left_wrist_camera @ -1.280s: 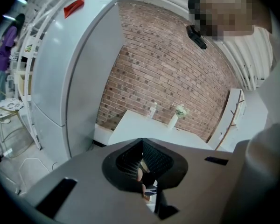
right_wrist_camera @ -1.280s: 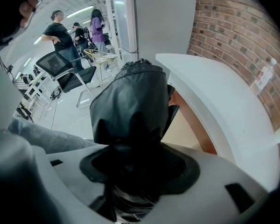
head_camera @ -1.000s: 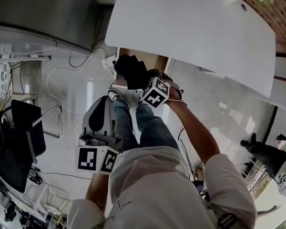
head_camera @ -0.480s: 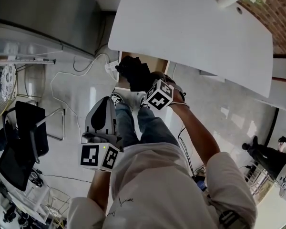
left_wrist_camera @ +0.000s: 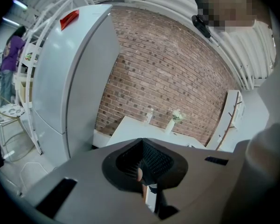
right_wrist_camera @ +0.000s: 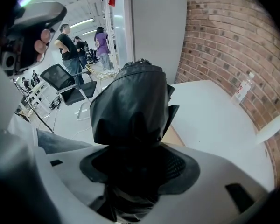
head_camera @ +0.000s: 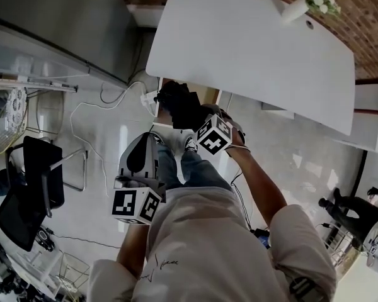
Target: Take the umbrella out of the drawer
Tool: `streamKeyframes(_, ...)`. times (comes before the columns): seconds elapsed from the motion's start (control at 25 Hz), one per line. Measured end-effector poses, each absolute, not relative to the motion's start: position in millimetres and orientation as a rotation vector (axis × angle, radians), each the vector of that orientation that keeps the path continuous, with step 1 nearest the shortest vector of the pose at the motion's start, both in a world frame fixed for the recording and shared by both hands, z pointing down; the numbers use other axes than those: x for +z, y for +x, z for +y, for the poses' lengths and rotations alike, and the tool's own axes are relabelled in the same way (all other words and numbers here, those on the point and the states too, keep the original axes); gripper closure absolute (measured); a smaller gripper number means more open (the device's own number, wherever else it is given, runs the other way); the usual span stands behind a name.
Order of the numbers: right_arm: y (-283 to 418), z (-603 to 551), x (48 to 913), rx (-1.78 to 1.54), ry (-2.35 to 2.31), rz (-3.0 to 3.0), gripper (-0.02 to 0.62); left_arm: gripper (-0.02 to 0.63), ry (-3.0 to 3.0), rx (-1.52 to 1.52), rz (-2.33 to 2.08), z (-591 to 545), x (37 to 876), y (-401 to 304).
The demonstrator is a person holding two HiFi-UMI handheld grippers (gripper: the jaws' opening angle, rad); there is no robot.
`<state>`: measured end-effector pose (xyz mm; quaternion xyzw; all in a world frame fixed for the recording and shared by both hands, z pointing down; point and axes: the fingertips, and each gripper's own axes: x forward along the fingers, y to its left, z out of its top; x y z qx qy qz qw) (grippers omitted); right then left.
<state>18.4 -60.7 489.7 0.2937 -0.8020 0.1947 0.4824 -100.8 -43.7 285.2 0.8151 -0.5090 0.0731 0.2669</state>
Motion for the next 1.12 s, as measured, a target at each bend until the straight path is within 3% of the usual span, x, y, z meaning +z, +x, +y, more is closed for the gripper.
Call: streamKeyframes(1.12,44,-77,375,0.389,0.931,-2.1,0.331,0.589,2.292,0.098,-1.4,-48,239,-81)
